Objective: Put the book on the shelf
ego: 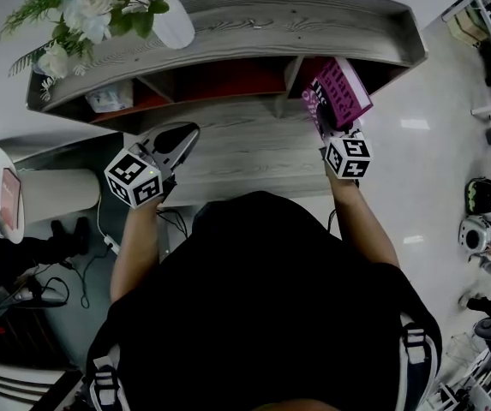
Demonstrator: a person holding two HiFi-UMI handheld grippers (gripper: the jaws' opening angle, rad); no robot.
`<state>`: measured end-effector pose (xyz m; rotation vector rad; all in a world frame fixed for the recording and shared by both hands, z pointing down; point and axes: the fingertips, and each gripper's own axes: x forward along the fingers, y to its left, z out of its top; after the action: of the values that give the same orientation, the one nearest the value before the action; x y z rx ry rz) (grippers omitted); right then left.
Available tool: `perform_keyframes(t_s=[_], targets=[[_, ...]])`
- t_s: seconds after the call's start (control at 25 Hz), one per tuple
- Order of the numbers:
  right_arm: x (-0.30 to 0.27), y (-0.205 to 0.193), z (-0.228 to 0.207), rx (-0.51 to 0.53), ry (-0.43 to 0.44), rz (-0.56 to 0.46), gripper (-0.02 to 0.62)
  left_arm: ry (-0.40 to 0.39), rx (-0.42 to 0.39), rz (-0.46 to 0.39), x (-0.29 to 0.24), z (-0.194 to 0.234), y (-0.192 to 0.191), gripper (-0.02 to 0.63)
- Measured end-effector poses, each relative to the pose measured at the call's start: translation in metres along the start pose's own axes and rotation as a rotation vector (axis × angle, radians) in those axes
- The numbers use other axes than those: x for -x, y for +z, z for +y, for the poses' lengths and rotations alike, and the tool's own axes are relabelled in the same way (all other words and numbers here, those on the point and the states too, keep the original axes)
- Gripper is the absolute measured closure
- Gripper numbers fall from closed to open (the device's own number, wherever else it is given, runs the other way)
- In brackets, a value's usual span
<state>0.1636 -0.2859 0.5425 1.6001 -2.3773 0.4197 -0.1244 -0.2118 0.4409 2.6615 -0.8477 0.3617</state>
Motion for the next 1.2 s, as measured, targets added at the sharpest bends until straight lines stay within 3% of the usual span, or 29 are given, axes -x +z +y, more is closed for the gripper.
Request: perform_keyframes(t_s=[1.2], targets=[[-0.036,0.008,0.005,0.037,-0.116,-0.028,0.448,-0.003,0.028,0.025,0.002,0.009,-0.013,0.572]])
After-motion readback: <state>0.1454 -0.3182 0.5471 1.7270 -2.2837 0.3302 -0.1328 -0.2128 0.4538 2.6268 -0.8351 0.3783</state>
